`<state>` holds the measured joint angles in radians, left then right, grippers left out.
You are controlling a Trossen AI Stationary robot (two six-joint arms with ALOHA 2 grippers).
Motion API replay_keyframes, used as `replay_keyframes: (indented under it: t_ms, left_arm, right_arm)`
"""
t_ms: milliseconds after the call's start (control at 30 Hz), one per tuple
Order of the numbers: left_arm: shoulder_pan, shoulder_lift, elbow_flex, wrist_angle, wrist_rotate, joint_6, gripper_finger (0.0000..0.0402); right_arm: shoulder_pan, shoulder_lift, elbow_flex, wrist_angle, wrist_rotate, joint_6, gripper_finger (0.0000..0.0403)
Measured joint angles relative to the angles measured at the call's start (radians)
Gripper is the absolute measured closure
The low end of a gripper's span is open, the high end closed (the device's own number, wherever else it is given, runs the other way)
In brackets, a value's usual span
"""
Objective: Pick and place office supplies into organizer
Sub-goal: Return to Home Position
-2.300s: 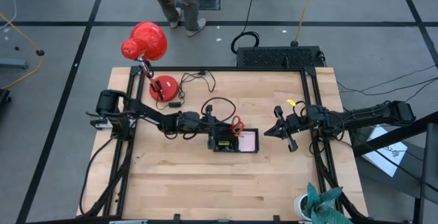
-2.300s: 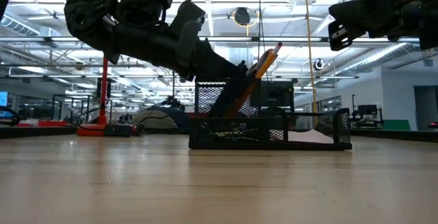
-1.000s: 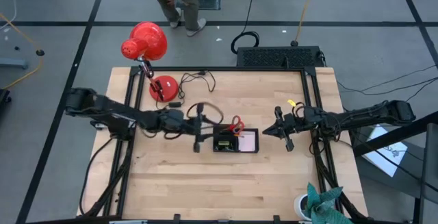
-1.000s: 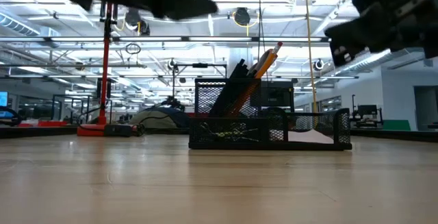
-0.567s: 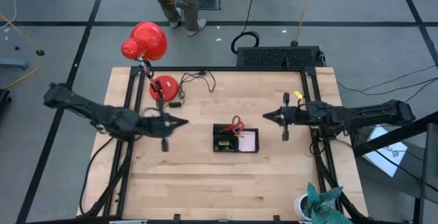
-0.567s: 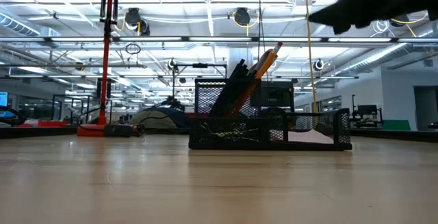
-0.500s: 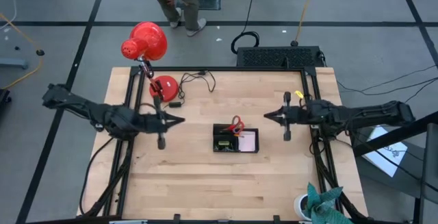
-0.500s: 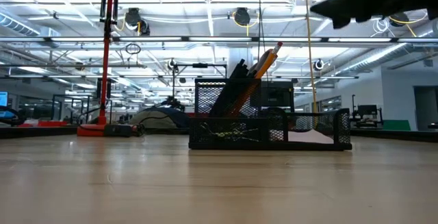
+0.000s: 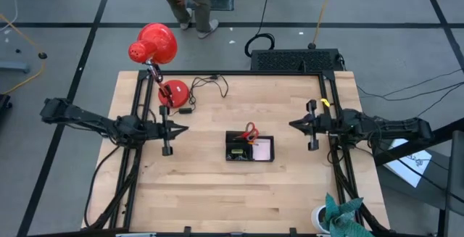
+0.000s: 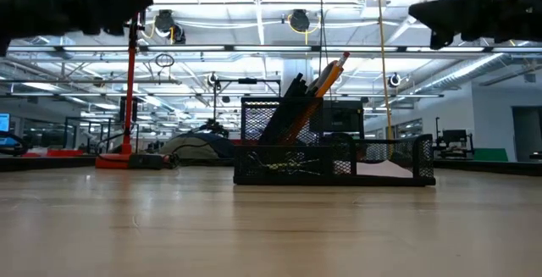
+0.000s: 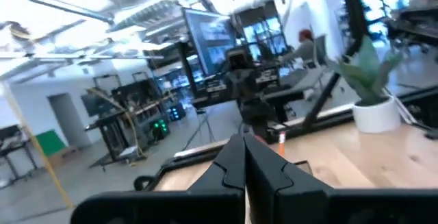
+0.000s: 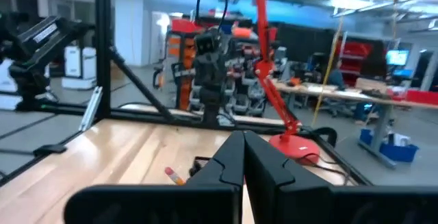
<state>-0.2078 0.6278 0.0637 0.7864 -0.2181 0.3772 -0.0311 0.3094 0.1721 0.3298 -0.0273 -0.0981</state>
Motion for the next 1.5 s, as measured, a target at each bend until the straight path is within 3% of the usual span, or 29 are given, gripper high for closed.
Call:
replay_keyframes:
  t_ms: [333, 467, 600, 700, 867, 1033, 1500]
  left_arm:
    - [0.245, 0.013, -0.037, -0.141, 0.173, -0.157, 0.0401]
    - [0.363, 0.012, -0.037, -0.111, 0.370, -0.202, 0.0401]
    - [0.422, -0.012, -0.037, -0.083, 0.454, -0.289, 0.0401]
    - [0.402, -0.040, -0.037, -0.134, 0.437, -0.301, 0.0401]
    - [0.289, -0.125, -0.037, -0.285, 0.239, -0.212, 0.0401]
    - [0.175, -0.226, -0.037, -0.448, 0.119, -0.137, 0.0401]
    - [0.177, -0.561, -0.054, -0.726, 0.174, -0.057, 0.0402]
  right_arm:
    - [-0.064, -0.063, -0.114, 0.049, -0.006, 0.059, 0.0403]
    - [-0.129, -0.066, -0.123, 0.082, -0.106, 0.074, 0.0403]
    - [-0.195, -0.092, -0.116, 0.074, -0.218, 0.137, 0.0403]
    - [-0.216, -0.120, -0.115, 0.025, -0.242, 0.172, 0.0403]
    - [-0.217, -0.190, -0.115, 0.015, -0.240, 0.178, 0.0403]
    - [-0.217, -0.276, -0.115, -0.024, -0.260, 0.188, 0.0403]
    - [-0.219, -0.308, -0.115, -0.111, -0.266, 0.133, 0.0403]
